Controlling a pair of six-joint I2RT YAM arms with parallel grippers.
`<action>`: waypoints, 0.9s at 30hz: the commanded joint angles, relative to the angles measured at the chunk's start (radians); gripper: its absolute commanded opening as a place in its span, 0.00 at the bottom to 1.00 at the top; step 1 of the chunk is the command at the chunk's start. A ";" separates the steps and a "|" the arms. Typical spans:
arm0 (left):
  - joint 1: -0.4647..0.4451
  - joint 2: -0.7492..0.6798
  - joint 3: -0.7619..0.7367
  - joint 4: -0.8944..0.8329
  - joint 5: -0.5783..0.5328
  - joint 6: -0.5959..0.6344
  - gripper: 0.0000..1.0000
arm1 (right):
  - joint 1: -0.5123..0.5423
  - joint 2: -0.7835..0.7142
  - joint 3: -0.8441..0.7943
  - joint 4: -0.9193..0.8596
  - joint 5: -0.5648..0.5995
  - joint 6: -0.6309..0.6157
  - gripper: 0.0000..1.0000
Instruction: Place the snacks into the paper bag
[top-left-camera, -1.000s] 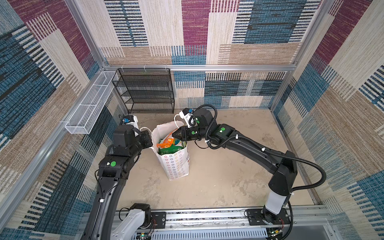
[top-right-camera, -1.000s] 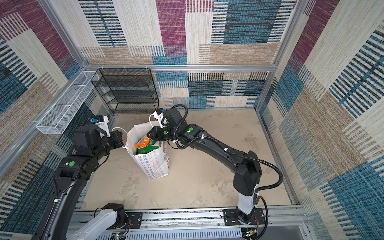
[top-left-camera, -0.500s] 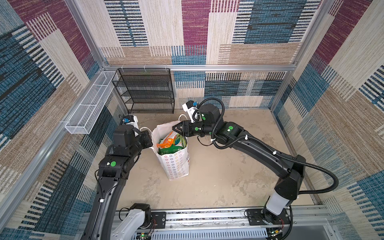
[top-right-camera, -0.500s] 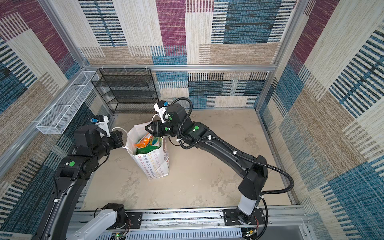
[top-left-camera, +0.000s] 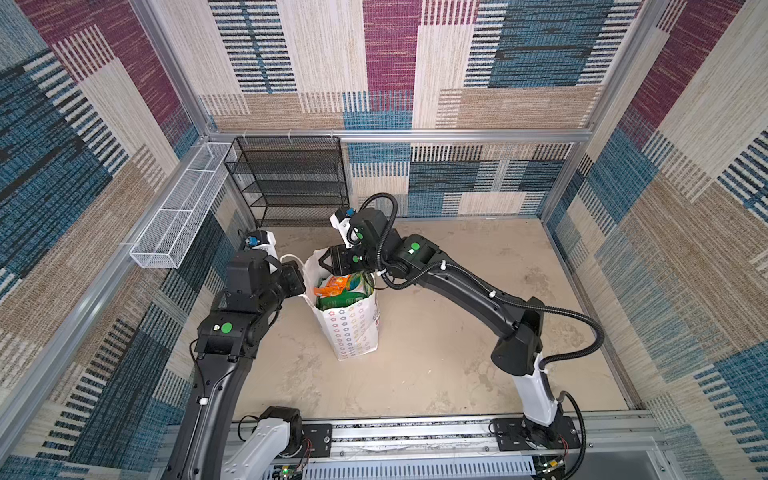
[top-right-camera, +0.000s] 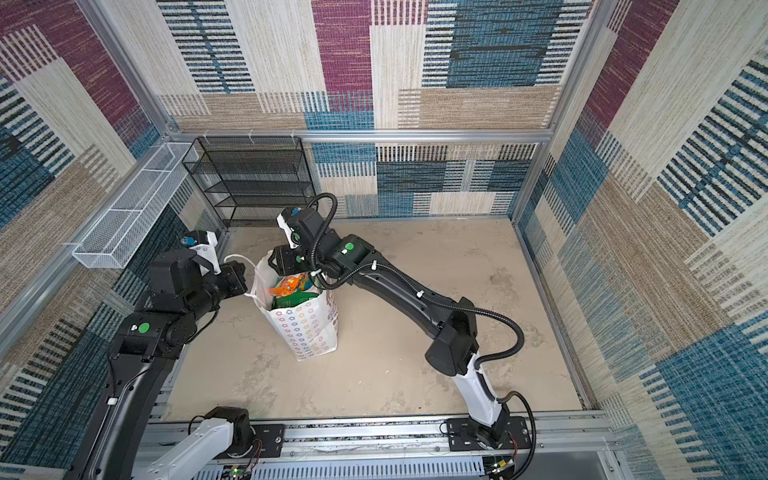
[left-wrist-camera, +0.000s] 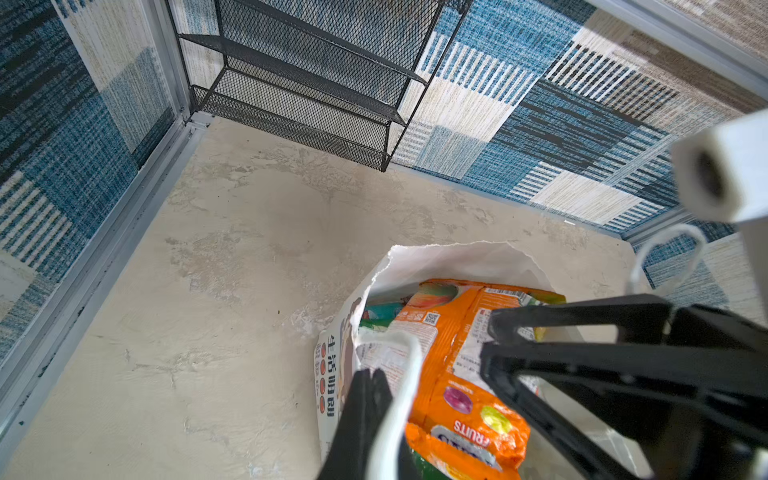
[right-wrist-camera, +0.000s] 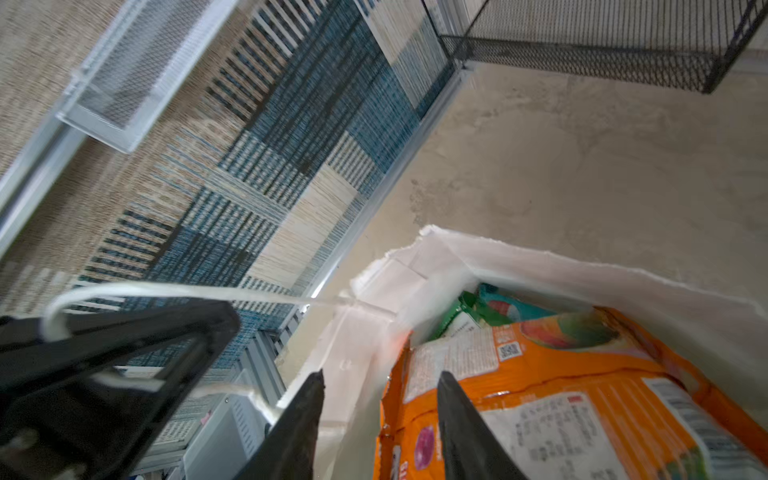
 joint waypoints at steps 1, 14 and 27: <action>0.002 -0.003 0.004 0.039 0.008 0.004 0.02 | 0.005 0.039 0.041 -0.145 0.050 -0.013 0.47; 0.003 -0.001 0.004 0.038 -0.001 0.005 0.02 | 0.027 -0.074 -0.177 -0.080 0.089 0.033 0.54; 0.002 0.013 0.004 0.039 -0.004 0.011 0.02 | 0.017 -0.262 -0.067 0.086 0.000 -0.135 0.83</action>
